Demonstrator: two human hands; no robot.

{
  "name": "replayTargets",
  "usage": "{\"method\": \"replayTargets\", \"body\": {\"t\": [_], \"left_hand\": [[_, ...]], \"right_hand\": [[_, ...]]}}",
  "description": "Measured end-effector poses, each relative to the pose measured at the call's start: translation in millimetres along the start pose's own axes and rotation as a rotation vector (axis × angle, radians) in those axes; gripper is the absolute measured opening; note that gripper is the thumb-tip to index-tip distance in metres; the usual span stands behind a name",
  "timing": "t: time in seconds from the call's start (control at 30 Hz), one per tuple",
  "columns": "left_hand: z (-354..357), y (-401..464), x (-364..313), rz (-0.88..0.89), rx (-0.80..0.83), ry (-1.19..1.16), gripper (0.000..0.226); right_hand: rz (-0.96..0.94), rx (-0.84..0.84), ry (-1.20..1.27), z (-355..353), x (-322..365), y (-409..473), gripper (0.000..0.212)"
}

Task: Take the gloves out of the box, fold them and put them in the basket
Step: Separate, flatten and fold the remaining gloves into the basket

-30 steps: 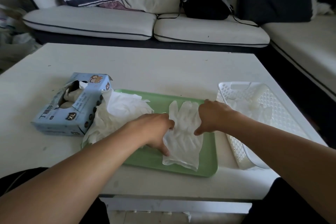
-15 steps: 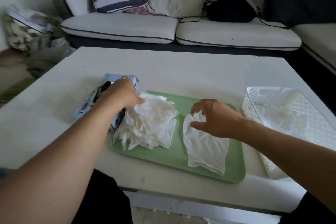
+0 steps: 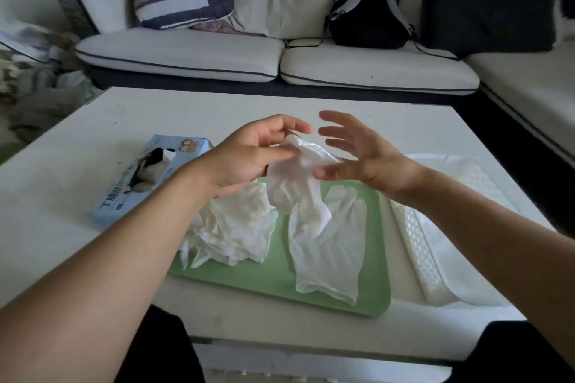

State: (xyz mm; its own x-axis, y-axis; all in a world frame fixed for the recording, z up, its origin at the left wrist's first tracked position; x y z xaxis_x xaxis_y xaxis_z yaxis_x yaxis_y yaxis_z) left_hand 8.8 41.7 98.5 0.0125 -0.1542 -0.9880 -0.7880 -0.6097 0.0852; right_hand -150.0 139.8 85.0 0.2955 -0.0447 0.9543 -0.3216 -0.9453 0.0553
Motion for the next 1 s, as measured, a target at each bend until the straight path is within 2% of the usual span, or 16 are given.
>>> {"method": "replayTargets", "body": {"t": [0.07,0.1,0.13,0.2,0.27,0.33,0.37,0.43,0.47,0.5,0.63,0.73,0.87,1.0], "left_hand": [[7.1,2.6,4.4,-0.006,0.027,0.008,0.029],[8.4,5.3,7.0,-0.003,0.023,0.038,0.029],[9.8,7.9,9.4,-0.005,0.024,0.073,0.029],[9.4,10.1,15.1,-0.025,0.029,0.193,0.030],[8.5,10.5,20.4,-0.059,0.034,0.312,0.037],[10.3,10.2,23.1,-0.088,0.018,0.325,0.039],[12.8,10.2,22.6,-0.092,0.007,0.293,0.037],[20.1,11.0,19.5,-0.099,-0.016,0.205,0.032],[23.6,11.6,17.7,-0.102,-0.032,0.175,0.029],[26.1,11.9,16.2,-0.098,-0.057,0.155,0.027],[31.0,13.8,13.8,-0.044,-0.228,0.134,0.028],[28.3,14.3,19.1,-0.074,-0.303,0.112,0.018],[24.3,12.8,19.4,-0.101,-0.312,0.080,0.018],[30.2,11.8,17.4,-0.163,-0.310,-0.064,0.022]], "right_hand": [[0.066,0.143,0.148,-1.0,5.0,-5.5,0.056],[0.077,0.140,0.148,-2.9,6.6,-8.0,0.038],[0.077,0.095,0.111,-7.6,6.3,-9.3,0.025],[0.079,-0.027,0.031,-20.8,3.6,-8.6,0.015],[0.085,-0.077,0.015,-33.2,3.2,-7.4,0.016],[0.114,-0.032,-0.007,-37.4,-1.5,-8.4,0.019],[0.125,0.020,-0.049,-34.8,-5.5,-9.8,0.028],[0.102,0.111,-0.207,-22.8,-12.3,-15.5,0.062],[0.069,0.127,-0.275,-14.9,-14.3,-18.2,0.073],[0.029,0.125,-0.312,-6.9,-14.4,-19.0,0.073],[-0.103,-0.049,-0.283,-0.4,-5.2,-15.0,0.037],[-0.154,-0.107,-0.248,-6.8,-0.9,-10.9,0.016],[-0.069,-0.152,-0.178,-19.2,-4.7,-8.5,0.014],[0.044,0.018,-0.005,-17.2,-9.6,-11.1,0.031]]}}
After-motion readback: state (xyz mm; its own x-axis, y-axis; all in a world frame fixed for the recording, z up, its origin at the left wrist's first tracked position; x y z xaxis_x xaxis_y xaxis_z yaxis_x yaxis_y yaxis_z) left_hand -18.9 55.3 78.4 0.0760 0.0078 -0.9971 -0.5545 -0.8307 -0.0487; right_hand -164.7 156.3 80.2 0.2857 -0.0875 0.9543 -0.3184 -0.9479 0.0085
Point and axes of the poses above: each hand's wrist, its own y-axis towards the middle knuckle, its own z-axis out of the palm, x = y × z, the point moved 5 cm from there along y, towards the middle knuckle, and after that the axes turned 9 degrees about -x, right-handed, at the moved point
